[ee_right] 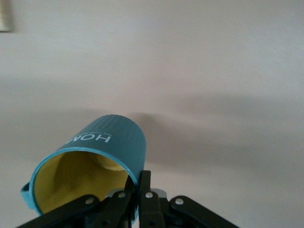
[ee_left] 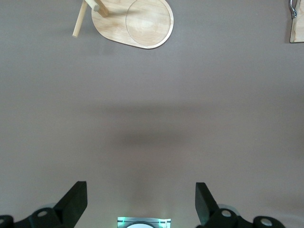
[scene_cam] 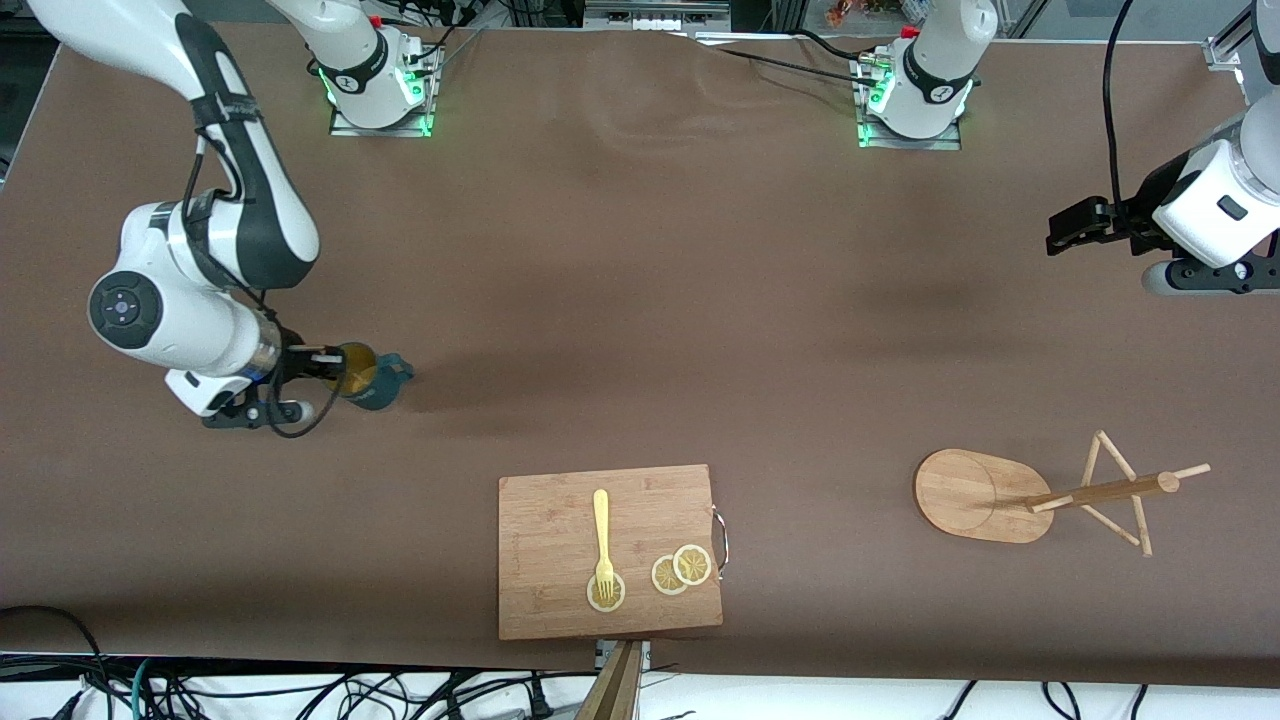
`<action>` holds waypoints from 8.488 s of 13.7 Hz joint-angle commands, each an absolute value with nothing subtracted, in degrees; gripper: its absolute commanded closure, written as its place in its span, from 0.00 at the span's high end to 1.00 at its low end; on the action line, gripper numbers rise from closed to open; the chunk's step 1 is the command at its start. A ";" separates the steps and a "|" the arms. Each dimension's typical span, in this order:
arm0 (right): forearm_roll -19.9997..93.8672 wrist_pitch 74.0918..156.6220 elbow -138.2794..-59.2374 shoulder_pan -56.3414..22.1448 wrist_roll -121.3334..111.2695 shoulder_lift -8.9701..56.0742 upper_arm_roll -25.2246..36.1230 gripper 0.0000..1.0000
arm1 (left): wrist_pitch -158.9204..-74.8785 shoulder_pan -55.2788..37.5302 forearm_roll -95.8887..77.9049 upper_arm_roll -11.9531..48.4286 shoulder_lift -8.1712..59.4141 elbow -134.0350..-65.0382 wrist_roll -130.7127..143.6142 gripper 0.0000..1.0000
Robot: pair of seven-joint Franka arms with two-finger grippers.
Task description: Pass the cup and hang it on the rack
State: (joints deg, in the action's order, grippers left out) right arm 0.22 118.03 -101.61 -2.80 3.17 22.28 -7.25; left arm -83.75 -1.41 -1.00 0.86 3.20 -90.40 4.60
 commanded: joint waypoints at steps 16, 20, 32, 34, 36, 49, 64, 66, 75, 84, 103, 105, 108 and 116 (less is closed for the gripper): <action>-1.41 117.25 -70.76 -40.86 61.42 44.91 -8.61 0.00 | -91.04 0.62 -0.09 2.27 -21.42 -120.29 4.75 1.00; -1.49 117.95 -70.75 -43.33 62.14 47.19 -8.61 0.00 | -101.22 0.88 -0.09 5.01 -29.43 -135.23 4.92 1.00; -1.85 114.11 -67.95 -42.54 61.53 46.14 -8.26 1.00 | -120.04 3.59 -0.96 4.75 -23.04 -143.17 3.00 1.00; -2.02 107.44 -64.09 -40.27 60.39 45.35 -8.35 1.00 | -123.99 6.23 -6.12 3.18 -19.53 -143.17 -6.62 1.00; -1.93 102.24 -63.02 -37.19 55.67 42.82 -8.61 1.00 | -127.42 8.34 -16.21 0.01 -14.53 -143.09 -22.68 1.00; -4.40 83.24 -63.11 -26.90 9.89 27.52 6.83 1.00 | -124.99 10.02 -67.64 -7.30 11.49 -143.44 -119.90 1.00; -0.96 77.69 -79.68 -1.59 -3.16 4.77 5.98 1.00 | -105.73 -1.32 -94.91 4.12 37.79 -127.98 -152.93 1.00; -1.84 81.46 -84.10 -1.06 -3.51 1.68 5.98 1.00 | -106.17 -2.28 -98.86 6.76 38.23 -126.74 -152.93 1.00; -1.23 79.63 -82.27 -1.32 -6.77 3.60 5.80 1.00 | -109.51 -5.36 -104.58 10.19 41.57 -122.44 -153.02 1.00; -1.23 80.16 -81.74 -1.76 -6.24 4.39 5.27 1.00 | -111.62 -6.77 -108.02 12.13 43.07 -120.94 -156.60 0.03; -1.85 79.80 -81.65 -2.37 -6.24 4.48 4.66 1.00 | -101.98 29.59 -81.94 12.92 9.41 -137.46 -95.07 0.00; -1.85 79.80 -81.65 -2.37 -6.24 4.48 4.66 1.00 | -96.44 32.25 -79.28 9.34 8.09 -137.11 -81.98 0.00; -1.85 79.80 -81.65 -2.29 -6.42 4.48 4.83 1.00 | -92.29 32.34 -79.19 2.66 8.08 -135.53 -73.58 0.00; -1.85 79.89 -81.65 -2.29 -6.59 4.48 4.83 1.00 | -87.80 36.30 -79.19 0.26 17.04 -119.90 -46.17 0.00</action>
